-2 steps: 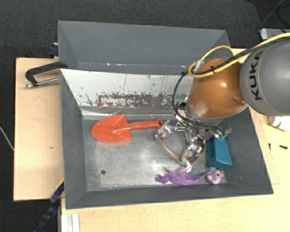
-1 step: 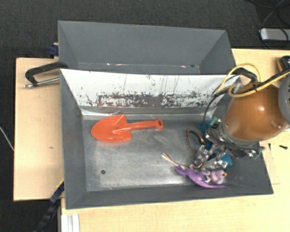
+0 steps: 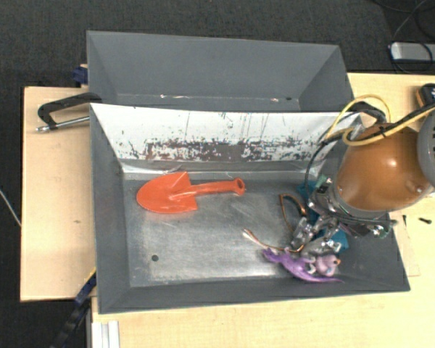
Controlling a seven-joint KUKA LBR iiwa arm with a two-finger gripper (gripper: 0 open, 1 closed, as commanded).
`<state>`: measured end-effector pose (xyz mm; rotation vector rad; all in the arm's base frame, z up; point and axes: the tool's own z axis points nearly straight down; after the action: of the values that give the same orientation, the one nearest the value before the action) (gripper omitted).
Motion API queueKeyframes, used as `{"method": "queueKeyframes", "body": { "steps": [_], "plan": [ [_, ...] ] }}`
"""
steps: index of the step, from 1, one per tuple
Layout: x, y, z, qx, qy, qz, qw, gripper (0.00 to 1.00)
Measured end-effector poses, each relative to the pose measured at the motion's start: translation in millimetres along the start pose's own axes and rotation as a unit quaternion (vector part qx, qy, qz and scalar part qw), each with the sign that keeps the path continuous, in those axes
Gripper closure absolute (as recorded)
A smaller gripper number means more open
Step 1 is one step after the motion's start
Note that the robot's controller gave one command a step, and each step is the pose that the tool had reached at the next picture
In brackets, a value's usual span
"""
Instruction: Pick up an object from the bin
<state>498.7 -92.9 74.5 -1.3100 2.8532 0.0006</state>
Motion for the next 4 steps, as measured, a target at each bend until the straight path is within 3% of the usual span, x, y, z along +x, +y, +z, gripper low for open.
{"method": "queueKeyframes", "body": {
  "steps": [1, 2, 3, 4],
  "plan": [
    [-4.9, -44.9, 3.0, -0.013, -0.0029, -0.021, 0.9997, 1.0],
    [-4.6, -34.7, 1.2, -0.001, -0.0055, -0.022, 0.9997, 1.0],
    [-14.5, -60.6, 3.3, -0.018, -0.0065, -0.051, 0.9985, 1.0],
    [-15.1, -61.0, 3.2, -0.017, -0.0075, -0.05, 0.9986, 1.0]
  ]
}}
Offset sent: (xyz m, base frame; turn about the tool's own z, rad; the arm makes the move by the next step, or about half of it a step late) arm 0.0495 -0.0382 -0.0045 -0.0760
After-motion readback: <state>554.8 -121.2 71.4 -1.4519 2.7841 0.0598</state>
